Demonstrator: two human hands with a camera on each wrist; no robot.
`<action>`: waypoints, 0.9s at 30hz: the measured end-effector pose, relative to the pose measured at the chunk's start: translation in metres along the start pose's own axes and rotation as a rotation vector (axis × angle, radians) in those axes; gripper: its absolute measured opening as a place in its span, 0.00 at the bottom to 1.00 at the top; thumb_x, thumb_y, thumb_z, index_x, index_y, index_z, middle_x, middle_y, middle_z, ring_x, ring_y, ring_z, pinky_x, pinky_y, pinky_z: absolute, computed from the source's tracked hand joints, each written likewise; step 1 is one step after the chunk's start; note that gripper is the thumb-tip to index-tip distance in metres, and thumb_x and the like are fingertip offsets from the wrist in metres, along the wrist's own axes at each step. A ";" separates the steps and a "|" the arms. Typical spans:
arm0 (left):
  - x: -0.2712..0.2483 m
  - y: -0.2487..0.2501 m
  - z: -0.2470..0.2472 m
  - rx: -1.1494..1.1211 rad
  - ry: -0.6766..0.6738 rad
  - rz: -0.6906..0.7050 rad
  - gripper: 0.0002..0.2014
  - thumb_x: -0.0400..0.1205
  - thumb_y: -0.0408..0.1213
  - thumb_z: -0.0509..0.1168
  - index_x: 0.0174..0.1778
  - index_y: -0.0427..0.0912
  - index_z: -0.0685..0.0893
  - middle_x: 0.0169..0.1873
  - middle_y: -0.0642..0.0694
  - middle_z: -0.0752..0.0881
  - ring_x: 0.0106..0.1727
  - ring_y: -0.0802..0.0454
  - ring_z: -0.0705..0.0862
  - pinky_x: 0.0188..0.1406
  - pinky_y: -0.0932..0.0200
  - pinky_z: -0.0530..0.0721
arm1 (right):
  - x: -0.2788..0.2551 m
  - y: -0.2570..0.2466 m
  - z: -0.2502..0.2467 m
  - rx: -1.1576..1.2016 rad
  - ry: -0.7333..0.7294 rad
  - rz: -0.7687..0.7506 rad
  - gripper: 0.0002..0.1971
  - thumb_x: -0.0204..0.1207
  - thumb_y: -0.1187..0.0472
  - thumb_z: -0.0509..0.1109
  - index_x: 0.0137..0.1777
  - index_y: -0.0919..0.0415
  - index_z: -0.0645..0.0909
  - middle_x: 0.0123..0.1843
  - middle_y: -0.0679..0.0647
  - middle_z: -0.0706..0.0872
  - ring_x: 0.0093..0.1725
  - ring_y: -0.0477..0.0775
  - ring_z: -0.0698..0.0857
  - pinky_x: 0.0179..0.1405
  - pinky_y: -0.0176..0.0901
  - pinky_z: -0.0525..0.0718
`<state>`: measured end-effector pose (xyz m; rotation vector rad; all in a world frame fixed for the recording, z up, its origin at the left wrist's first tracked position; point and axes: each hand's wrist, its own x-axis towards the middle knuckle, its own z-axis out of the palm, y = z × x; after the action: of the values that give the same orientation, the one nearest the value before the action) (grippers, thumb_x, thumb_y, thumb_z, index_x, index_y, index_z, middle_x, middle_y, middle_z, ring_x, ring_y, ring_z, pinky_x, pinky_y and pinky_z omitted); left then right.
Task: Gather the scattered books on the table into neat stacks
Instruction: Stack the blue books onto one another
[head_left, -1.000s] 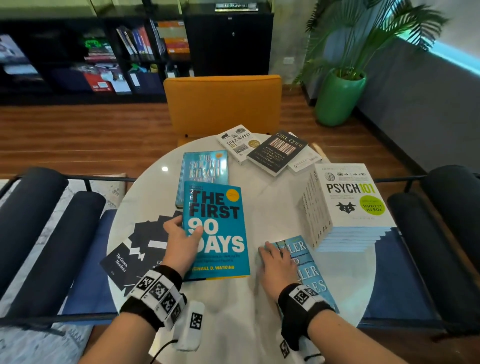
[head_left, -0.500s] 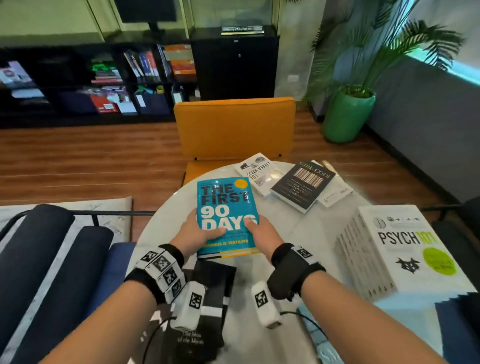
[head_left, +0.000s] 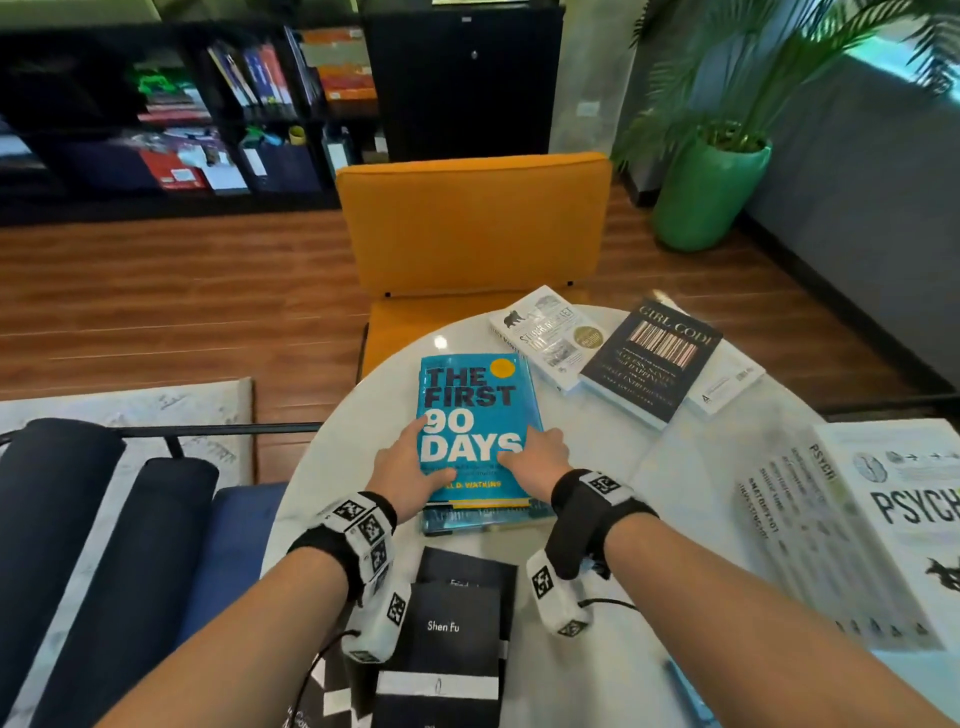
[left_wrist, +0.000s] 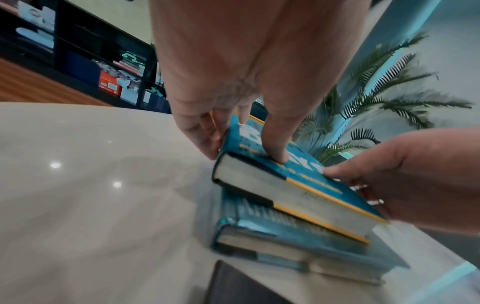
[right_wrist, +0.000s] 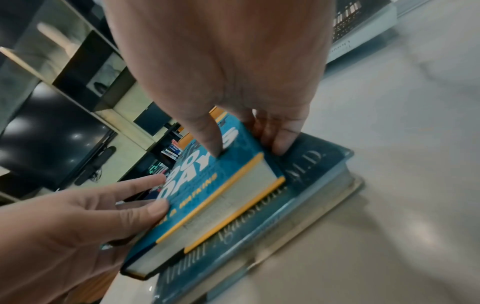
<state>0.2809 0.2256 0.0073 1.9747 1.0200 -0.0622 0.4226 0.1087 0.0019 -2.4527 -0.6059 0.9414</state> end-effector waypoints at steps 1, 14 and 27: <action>0.001 -0.005 0.001 0.019 -0.013 0.015 0.41 0.77 0.43 0.74 0.83 0.49 0.59 0.73 0.46 0.79 0.73 0.39 0.76 0.75 0.41 0.73 | -0.001 0.002 0.002 -0.003 0.014 -0.021 0.22 0.80 0.54 0.63 0.73 0.56 0.70 0.67 0.62 0.71 0.68 0.65 0.72 0.70 0.52 0.72; -0.023 -0.019 0.014 0.397 -0.057 0.166 0.55 0.69 0.38 0.81 0.86 0.46 0.51 0.82 0.46 0.62 0.78 0.43 0.62 0.80 0.49 0.65 | -0.032 0.044 0.011 -0.345 0.002 -0.376 0.47 0.76 0.55 0.69 0.86 0.52 0.40 0.81 0.62 0.56 0.78 0.62 0.57 0.79 0.49 0.60; -0.031 -0.009 0.010 0.456 -0.053 0.132 0.53 0.70 0.43 0.80 0.85 0.47 0.53 0.78 0.47 0.69 0.75 0.45 0.66 0.74 0.50 0.71 | -0.035 0.046 0.001 -0.318 -0.028 -0.394 0.44 0.76 0.59 0.69 0.85 0.48 0.45 0.81 0.58 0.60 0.77 0.59 0.59 0.78 0.49 0.65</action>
<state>0.2576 0.2010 0.0075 2.4338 0.8932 -0.2946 0.4092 0.0527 -0.0060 -2.4479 -1.2778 0.7646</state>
